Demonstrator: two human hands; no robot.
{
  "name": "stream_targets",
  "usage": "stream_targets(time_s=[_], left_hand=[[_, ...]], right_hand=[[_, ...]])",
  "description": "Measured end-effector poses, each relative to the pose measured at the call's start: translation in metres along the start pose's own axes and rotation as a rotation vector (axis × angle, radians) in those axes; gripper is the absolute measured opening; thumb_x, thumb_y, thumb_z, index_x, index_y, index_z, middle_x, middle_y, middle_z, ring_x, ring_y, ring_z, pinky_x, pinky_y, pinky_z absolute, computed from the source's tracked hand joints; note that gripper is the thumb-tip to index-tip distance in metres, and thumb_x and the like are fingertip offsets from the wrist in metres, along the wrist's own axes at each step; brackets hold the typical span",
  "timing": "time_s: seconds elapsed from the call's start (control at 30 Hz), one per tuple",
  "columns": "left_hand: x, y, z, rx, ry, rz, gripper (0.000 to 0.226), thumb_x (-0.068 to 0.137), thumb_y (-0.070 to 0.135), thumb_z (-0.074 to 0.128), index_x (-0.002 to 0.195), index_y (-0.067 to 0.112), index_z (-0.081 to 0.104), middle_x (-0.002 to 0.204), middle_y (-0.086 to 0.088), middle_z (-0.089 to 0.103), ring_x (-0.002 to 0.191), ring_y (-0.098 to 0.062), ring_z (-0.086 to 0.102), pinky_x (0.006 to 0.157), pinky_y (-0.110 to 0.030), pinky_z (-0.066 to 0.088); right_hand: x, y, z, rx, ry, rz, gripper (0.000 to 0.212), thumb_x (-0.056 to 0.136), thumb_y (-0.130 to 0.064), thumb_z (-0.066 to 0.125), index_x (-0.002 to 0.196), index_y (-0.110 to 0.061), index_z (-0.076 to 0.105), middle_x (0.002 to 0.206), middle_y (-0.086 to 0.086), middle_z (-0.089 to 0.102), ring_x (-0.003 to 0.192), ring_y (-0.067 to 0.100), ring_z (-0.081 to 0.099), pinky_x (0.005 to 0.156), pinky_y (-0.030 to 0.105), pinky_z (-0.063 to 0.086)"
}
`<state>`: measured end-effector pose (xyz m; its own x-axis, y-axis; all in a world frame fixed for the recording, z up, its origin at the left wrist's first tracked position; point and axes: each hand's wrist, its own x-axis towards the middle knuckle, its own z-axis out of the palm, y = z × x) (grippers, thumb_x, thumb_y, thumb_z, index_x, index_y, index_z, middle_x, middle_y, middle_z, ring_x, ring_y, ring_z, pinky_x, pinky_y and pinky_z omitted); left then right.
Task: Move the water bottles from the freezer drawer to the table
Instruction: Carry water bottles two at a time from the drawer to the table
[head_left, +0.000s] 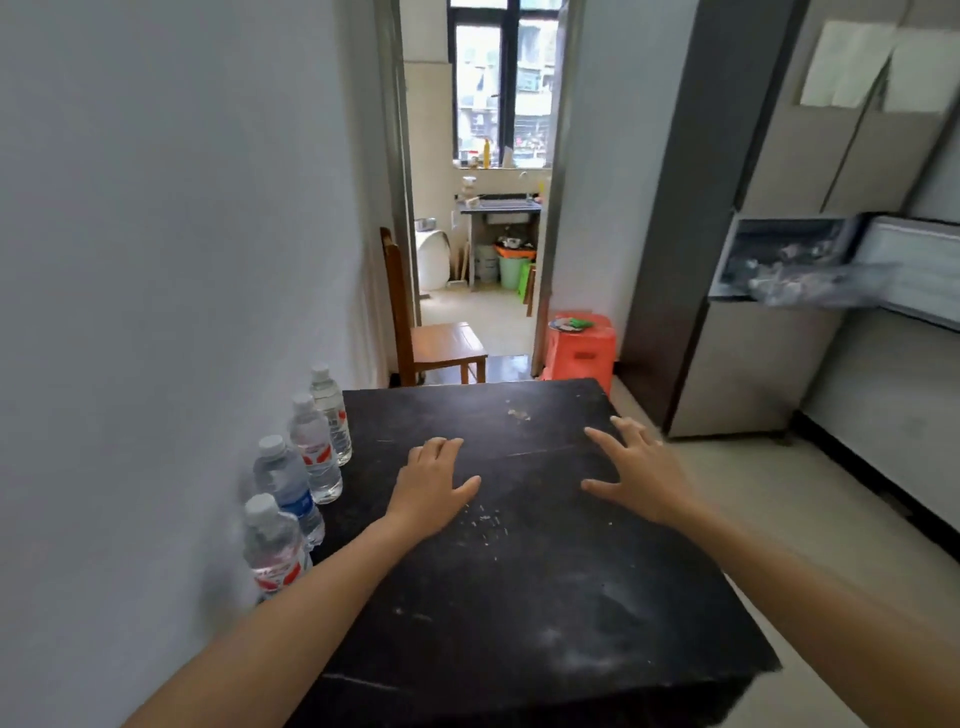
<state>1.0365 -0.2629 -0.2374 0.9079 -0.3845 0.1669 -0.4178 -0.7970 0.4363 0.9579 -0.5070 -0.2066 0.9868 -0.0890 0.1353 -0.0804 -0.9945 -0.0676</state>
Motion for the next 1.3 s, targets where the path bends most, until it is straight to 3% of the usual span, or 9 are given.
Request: stream_targets(time_s=[0.2, 0.3, 0.4, 0.63, 0.8, 0.97, 1.1, 1.2, 1.3], left_hand=[[-0.019, 0.068, 0.011, -0.148, -0.045, 0.236, 0.054, 0.09, 0.038, 0.051, 0.137, 0.015, 0.036, 0.142, -0.007, 0.037, 0.13, -0.026, 0.034, 0.105, -0.04, 0.034], [-0.044, 0.122, 0.029, -0.207, -0.152, 0.405, 0.054, 0.091, 0.035, 0.052, 0.137, 0.013, 0.036, 0.141, -0.009, 0.038, 0.13, -0.027, 0.032, 0.104, -0.039, 0.032], [-0.072, 0.163, 0.044, -0.218, -0.206, 0.534, 0.055, 0.091, 0.036, 0.051, 0.139, 0.015, 0.035, 0.143, -0.007, 0.035, 0.132, -0.025, 0.027, 0.105, -0.039, 0.028], [-0.127, 0.229, 0.06, -0.127, -0.286, 0.763, 0.057, 0.091, 0.045, 0.045, 0.139, 0.018, 0.034, 0.145, -0.004, 0.032, 0.136, -0.024, 0.02, 0.109, -0.039, 0.022], [-0.167, 0.286, 0.055, -0.134, -0.27, 0.86, 0.078, 0.074, 0.06, 0.029, 0.137, 0.015, 0.038, 0.141, -0.008, 0.038, 0.134, -0.026, 0.027, 0.108, -0.04, 0.023], [-0.224, 0.358, 0.067, -0.176, -0.233, 0.91, 0.063, 0.087, 0.05, 0.048, 0.136, 0.011, 0.04, 0.14, -0.012, 0.039, 0.133, -0.029, 0.024, 0.108, -0.043, 0.024], [-0.286, 0.42, 0.074, -0.27, -0.2, 0.92, 0.092, 0.065, 0.067, 0.023, 0.13, 0.007, 0.047, 0.136, -0.016, 0.043, 0.13, -0.034, 0.028, 0.106, -0.046, 0.027], [-0.328, 0.461, 0.079, -0.307, -0.155, 0.955, 0.094, 0.062, 0.067, 0.02, 0.132, 0.01, 0.046, 0.14, -0.013, 0.04, 0.133, -0.032, 0.024, 0.106, -0.046, 0.025], [-0.361, 0.494, 0.087, -0.324, -0.139, 0.979, 0.091, 0.063, 0.066, 0.022, 0.131, 0.01, 0.047, 0.142, -0.013, 0.038, 0.135, -0.032, 0.022, 0.107, -0.046, 0.022]], right_hand=[[-0.148, 0.014, -0.025, -0.129, 0.049, 0.174, 0.071, 0.082, -0.049, 0.058, 0.142, -0.025, 0.031, 0.151, 0.015, 0.022, 0.14, 0.032, 0.021, 0.109, 0.044, 0.027], [-0.229, 0.038, -0.035, -0.232, 0.065, 0.328, 0.075, 0.058, -0.049, 0.08, 0.122, -0.019, 0.057, 0.125, 0.021, 0.056, 0.112, 0.038, 0.057, 0.082, 0.049, 0.05], [-0.298, 0.059, -0.046, -0.241, 0.036, 0.526, 0.076, 0.044, -0.046, 0.087, 0.109, -0.017, 0.063, 0.106, 0.018, 0.065, 0.093, 0.036, 0.066, 0.065, 0.045, 0.055], [-0.445, 0.074, -0.069, -0.382, 0.125, 0.682, 0.066, 0.049, -0.04, 0.088, 0.105, -0.013, 0.067, 0.109, 0.017, 0.065, 0.104, 0.035, 0.062, 0.077, 0.047, 0.052], [-0.518, 0.088, -0.08, -0.438, 0.185, 0.763, 0.063, 0.054, -0.044, 0.084, 0.107, -0.016, 0.066, 0.112, 0.014, 0.064, 0.115, 0.033, 0.05, 0.079, 0.048, 0.051], [-0.592, 0.107, -0.105, -0.507, 0.205, 0.8, 0.063, 0.061, -0.05, 0.077, 0.113, -0.02, 0.059, 0.114, 0.013, 0.063, 0.113, 0.034, 0.054, 0.082, 0.05, 0.049], [-0.655, 0.132, -0.132, -0.522, 0.161, 0.851, 0.06, 0.071, -0.055, 0.055, 0.119, -0.019, 0.057, 0.121, 0.015, 0.06, 0.115, 0.036, 0.055, 0.086, 0.053, 0.046], [-0.691, 0.149, -0.148, -0.484, 0.162, 0.855, 0.066, 0.08, -0.057, 0.04, 0.135, -0.02, 0.044, 0.142, 0.016, 0.041, 0.134, 0.035, 0.034, 0.105, 0.053, 0.028], [-0.723, 0.162, -0.156, -0.458, 0.213, 0.849, 0.066, 0.087, -0.055, 0.043, 0.142, -0.021, 0.031, 0.15, 0.015, 0.026, 0.14, 0.032, 0.018, 0.112, 0.049, 0.015]])
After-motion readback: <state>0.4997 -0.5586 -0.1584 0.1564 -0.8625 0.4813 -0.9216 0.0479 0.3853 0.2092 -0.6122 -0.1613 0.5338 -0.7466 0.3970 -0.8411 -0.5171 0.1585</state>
